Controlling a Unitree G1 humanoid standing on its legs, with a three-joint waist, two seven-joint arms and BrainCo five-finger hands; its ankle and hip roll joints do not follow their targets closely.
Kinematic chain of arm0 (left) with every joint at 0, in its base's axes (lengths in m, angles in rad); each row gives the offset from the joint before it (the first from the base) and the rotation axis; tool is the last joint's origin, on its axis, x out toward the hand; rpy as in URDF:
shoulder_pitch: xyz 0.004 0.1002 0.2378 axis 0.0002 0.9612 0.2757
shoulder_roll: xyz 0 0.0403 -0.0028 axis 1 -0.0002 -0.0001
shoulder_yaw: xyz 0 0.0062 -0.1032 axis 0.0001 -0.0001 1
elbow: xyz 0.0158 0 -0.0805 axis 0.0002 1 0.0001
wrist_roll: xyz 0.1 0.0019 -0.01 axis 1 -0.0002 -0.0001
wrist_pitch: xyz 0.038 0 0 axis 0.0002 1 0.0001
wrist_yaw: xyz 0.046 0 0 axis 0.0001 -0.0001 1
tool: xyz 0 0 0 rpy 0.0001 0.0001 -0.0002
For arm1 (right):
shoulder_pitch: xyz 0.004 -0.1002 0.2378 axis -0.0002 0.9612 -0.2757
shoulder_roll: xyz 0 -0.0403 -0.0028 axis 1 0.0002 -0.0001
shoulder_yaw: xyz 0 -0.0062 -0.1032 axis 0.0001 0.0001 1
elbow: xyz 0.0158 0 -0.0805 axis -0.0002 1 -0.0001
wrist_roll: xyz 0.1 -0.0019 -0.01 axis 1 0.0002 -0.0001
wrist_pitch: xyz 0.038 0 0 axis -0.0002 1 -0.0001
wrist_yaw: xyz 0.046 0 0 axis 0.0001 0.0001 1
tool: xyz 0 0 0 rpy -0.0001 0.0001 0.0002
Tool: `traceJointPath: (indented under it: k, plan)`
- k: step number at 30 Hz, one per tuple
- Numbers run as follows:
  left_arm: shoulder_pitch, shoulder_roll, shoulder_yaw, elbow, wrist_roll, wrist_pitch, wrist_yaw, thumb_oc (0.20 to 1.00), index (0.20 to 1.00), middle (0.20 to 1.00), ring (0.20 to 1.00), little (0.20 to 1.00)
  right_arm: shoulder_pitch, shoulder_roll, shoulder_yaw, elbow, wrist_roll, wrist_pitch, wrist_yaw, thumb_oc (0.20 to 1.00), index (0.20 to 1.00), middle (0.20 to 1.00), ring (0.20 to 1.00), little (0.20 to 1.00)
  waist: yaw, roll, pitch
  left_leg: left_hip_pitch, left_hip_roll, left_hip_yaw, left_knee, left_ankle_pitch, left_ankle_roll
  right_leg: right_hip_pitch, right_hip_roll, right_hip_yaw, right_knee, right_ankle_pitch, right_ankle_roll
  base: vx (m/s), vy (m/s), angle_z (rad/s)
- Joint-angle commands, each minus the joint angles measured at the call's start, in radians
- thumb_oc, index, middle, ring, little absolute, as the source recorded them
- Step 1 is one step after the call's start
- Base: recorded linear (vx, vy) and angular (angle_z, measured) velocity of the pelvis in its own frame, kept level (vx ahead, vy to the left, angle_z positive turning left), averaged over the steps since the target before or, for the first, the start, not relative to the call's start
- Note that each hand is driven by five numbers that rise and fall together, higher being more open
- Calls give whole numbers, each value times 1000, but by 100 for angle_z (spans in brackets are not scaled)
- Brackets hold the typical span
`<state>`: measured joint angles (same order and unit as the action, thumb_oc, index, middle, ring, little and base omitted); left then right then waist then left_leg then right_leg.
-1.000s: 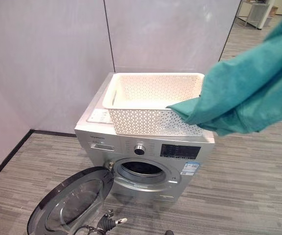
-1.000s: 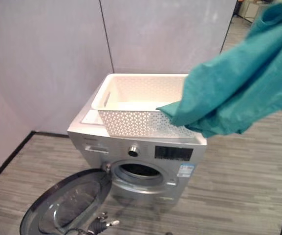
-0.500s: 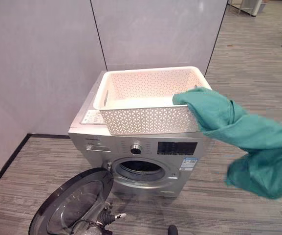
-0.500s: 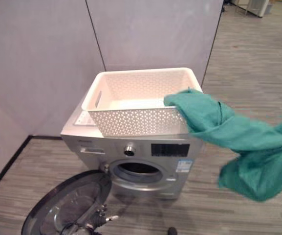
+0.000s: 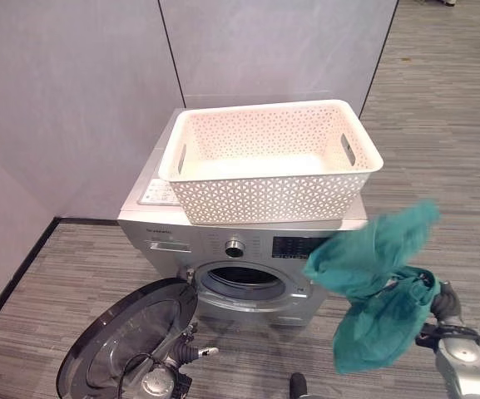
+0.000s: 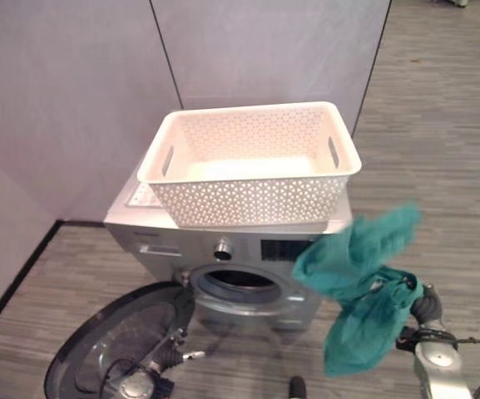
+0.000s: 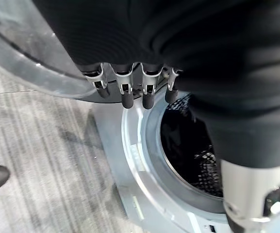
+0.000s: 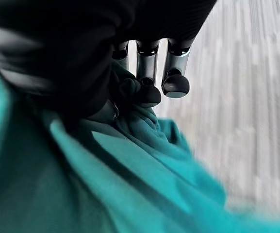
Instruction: Grab the laundry basket,head to the washer,open it,put in the laundry and shut it.
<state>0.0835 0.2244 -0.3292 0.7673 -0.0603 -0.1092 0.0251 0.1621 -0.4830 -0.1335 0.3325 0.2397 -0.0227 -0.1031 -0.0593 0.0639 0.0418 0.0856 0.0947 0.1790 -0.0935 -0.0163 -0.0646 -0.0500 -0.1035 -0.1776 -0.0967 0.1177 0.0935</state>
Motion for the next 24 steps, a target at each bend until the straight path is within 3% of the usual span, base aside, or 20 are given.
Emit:
traceJointPath:
  k: [1,6,10,24]
  plan:
    - [-28,38,-21,-3,4,-51,-1,1000,1000,1000,1000,1000,-25,27,40,-40,32,-57,66,200,200,200,200,200,6,-65,-16,-67,17,-45,6,17,-13,75,-82,-33,32,-135,69,0,0,0]
    - [-50,101,-122,-106,65,-106,-25,1000,1000,1000,1000,1000,-75,100,277,-56,110,-88,149,200,200,200,200,200,40,-72,-8,-67,20,-55,6,21,-16,90,-81,-49,34,-139,66,3,-1,2]
    - [-90,148,-199,-234,83,-125,-49,1000,1000,1000,1000,1000,-117,103,380,-118,187,-96,182,200,200,200,200,200,60,-75,-5,-70,21,-64,6,24,-21,101,-82,-66,29,-139,68,14,-3,10]
    - [-276,202,-333,-441,77,-150,-75,1000,1000,1000,1000,1000,-229,40,439,-289,374,-119,199,200,200,200,200,200,63,-77,7,-82,22,-82,6,29,-28,108,-84,-93,29,-143,68,5,-6,9]
